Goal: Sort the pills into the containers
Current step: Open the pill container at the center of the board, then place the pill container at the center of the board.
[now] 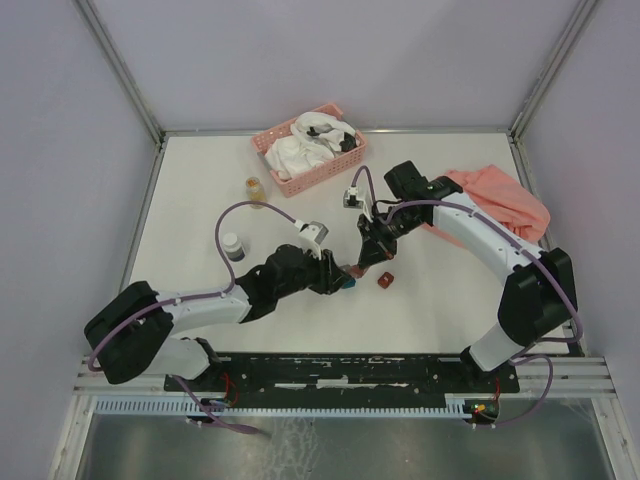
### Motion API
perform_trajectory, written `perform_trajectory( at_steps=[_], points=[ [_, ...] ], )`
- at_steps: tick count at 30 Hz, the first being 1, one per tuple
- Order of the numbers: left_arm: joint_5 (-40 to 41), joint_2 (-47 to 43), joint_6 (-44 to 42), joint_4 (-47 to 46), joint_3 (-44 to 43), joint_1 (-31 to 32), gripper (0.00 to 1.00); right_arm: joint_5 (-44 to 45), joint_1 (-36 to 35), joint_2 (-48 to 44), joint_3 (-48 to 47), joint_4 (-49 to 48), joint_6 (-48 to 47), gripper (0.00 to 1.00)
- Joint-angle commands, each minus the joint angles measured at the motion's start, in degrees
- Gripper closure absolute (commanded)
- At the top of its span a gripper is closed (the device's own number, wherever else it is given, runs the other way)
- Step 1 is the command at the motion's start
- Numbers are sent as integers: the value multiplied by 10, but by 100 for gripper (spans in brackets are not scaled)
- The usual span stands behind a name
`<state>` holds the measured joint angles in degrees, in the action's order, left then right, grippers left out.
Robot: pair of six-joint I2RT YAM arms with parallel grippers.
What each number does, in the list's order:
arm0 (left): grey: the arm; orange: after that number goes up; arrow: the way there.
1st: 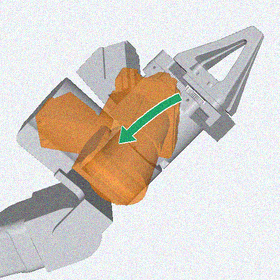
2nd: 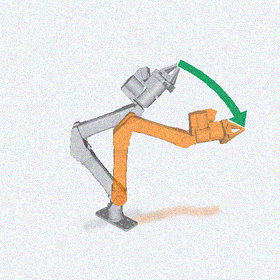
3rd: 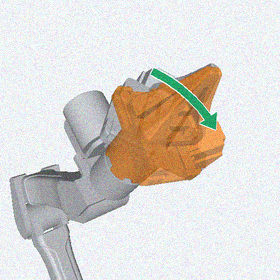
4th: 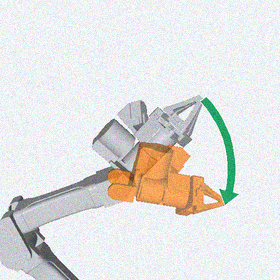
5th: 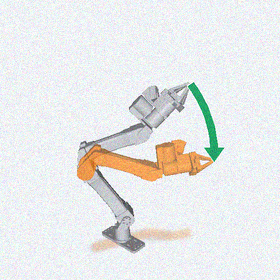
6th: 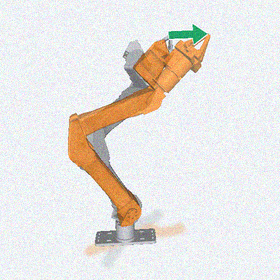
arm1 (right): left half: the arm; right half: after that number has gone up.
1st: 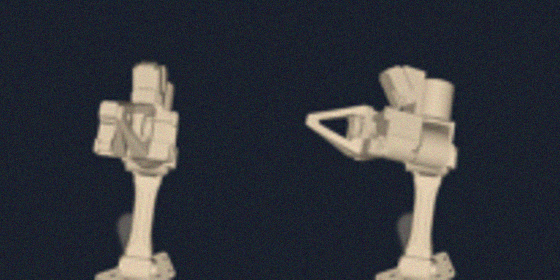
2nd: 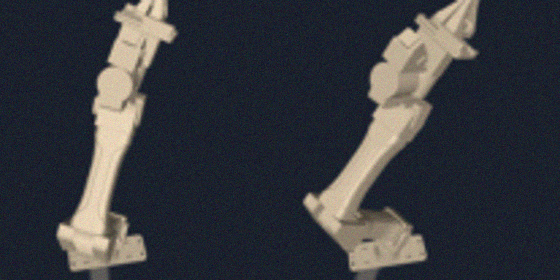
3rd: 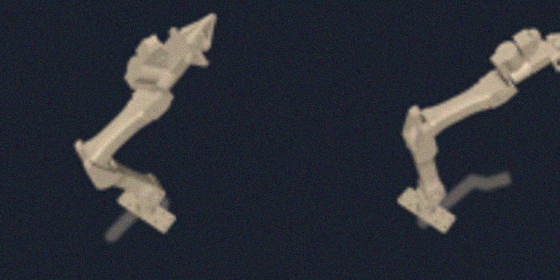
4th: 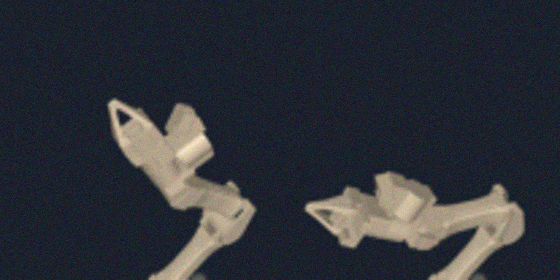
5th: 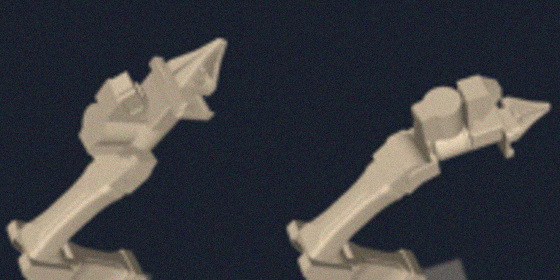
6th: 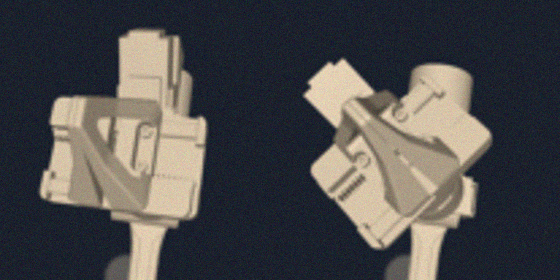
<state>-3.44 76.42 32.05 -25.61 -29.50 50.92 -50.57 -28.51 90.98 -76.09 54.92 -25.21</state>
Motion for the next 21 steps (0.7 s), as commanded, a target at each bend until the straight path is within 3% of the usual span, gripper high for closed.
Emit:
perform_trajectory(
  at_steps=[1, 6, 13, 21],
  points=[
    [-11, 13, -22, -29, -24, -8, 57, -13, -4, 6, -27, 18, -16, 98],
    [-38, -19, -24, -27, 8, -8, 52, 46, -4, 9, -26, 6, -6, 98],
    [-57, -146, -19, -5, 86, -8, 40, 65, -5, 42, -36, 27, -25, 98],
    [-11, -279, -20, 37, 121, -8, 33, 39, -6, 129, -76, 139, -138, 97]
  ],
)
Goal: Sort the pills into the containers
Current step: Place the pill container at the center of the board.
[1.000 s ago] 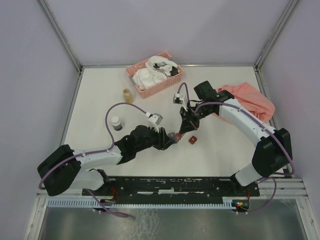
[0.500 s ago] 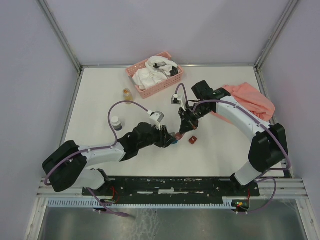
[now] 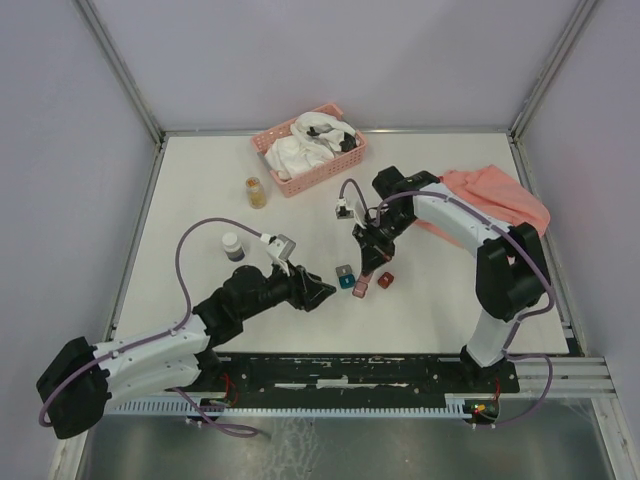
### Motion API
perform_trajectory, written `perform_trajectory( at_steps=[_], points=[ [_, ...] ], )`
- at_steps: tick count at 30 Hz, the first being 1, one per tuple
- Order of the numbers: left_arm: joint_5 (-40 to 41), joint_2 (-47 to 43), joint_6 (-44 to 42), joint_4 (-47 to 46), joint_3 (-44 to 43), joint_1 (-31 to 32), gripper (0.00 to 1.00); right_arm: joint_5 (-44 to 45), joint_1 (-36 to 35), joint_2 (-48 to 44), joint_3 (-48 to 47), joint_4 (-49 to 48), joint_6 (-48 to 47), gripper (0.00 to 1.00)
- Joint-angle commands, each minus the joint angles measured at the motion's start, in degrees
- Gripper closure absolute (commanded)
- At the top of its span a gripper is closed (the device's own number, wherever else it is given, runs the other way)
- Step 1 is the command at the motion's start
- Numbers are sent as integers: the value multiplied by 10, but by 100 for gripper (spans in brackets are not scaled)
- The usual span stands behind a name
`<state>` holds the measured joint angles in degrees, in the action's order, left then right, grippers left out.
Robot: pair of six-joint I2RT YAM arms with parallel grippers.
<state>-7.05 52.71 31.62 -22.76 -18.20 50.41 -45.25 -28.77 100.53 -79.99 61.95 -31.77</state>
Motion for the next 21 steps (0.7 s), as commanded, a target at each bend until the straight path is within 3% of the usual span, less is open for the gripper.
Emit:
perform_trajectory(
  at_steps=[1, 21],
  points=[
    [28, -51, -15, 9, 12, -3, 33, -10, -4, 45, -40, 76, -80, 97],
    [41, -87, -11, 14, 36, -3, 32, 54, -36, 143, -62, 90, -109, 91]
  ],
)
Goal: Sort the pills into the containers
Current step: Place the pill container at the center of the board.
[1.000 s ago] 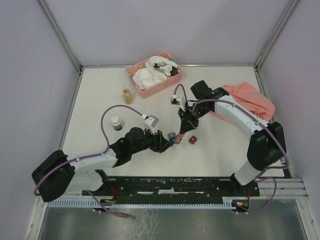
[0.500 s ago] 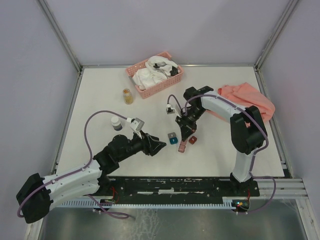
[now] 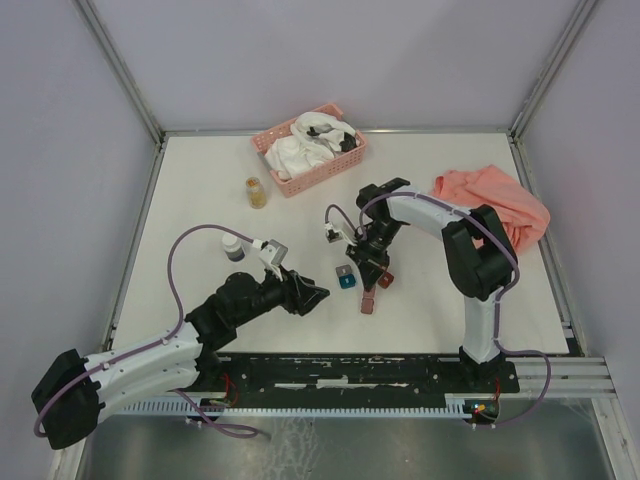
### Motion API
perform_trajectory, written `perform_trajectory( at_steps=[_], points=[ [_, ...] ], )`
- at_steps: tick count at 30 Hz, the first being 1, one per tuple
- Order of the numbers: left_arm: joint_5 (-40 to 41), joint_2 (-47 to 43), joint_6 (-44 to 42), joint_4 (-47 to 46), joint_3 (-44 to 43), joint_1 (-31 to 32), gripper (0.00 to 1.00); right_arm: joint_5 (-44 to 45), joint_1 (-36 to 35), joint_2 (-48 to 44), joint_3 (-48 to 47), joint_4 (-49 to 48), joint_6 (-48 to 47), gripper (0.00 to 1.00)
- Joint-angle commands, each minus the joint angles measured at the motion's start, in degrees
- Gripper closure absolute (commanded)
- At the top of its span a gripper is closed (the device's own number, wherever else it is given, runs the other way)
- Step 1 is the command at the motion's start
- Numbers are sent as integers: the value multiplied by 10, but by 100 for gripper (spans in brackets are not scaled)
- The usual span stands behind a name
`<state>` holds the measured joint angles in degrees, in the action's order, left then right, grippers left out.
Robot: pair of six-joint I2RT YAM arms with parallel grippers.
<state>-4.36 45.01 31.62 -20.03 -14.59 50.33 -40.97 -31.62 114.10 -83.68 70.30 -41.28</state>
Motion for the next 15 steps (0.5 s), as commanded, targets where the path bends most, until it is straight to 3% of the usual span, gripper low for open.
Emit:
perform_trajectory(
  at_steps=[1, 15],
  points=[
    [14, -10, -11, -13, 0, -2, 32, 14, -11, 9, -26, 5, -14, 91],
    [13, -8, -11, -12, -4, -2, 32, 55, -40, -3, -25, -33, 19, 76]
  ],
)
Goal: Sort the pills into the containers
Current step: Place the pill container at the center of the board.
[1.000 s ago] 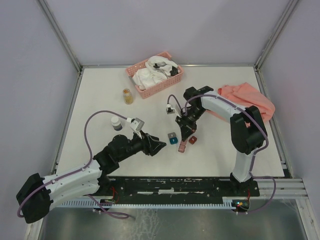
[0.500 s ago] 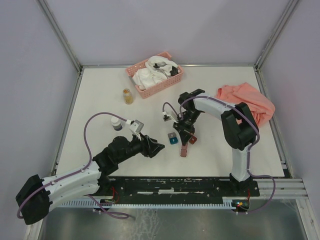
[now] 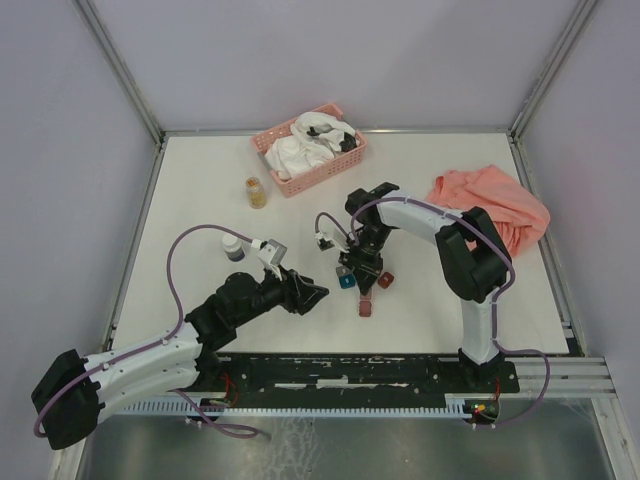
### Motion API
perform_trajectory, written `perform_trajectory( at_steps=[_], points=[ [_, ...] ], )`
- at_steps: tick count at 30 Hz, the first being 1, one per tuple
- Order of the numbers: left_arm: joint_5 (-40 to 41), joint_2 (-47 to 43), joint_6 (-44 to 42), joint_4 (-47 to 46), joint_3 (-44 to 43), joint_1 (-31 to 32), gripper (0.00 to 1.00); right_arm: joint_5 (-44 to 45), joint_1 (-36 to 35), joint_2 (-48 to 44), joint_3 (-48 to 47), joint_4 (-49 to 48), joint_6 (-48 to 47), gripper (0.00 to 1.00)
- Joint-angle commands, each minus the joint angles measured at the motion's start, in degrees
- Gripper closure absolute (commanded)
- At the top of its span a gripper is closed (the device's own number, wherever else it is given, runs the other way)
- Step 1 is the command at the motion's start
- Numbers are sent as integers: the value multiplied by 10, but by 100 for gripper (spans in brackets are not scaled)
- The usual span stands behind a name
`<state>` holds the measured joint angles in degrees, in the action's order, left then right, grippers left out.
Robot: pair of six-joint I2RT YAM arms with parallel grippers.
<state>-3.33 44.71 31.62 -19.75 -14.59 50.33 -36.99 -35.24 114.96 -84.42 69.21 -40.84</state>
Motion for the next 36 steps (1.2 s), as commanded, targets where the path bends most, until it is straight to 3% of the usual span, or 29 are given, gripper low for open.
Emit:
perform_trajectory(
  at_steps=[1, 18, 28, 36],
  points=[
    [3, -5, -11, -14, -3, -3, 32, 18, -4, -16, -15, -28, 20, 74],
    [16, -7, -31, 0, -28, -2, 30, 47, -4, -121, 17, -109, 101, 44],
    [46, 35, -79, 10, -103, -15, 18, -23, 24, -229, 42, -136, 111, 42],
    [50, 74, -69, 6, -124, -82, 16, -90, 36, -289, 67, -158, 99, 42]
  ],
)
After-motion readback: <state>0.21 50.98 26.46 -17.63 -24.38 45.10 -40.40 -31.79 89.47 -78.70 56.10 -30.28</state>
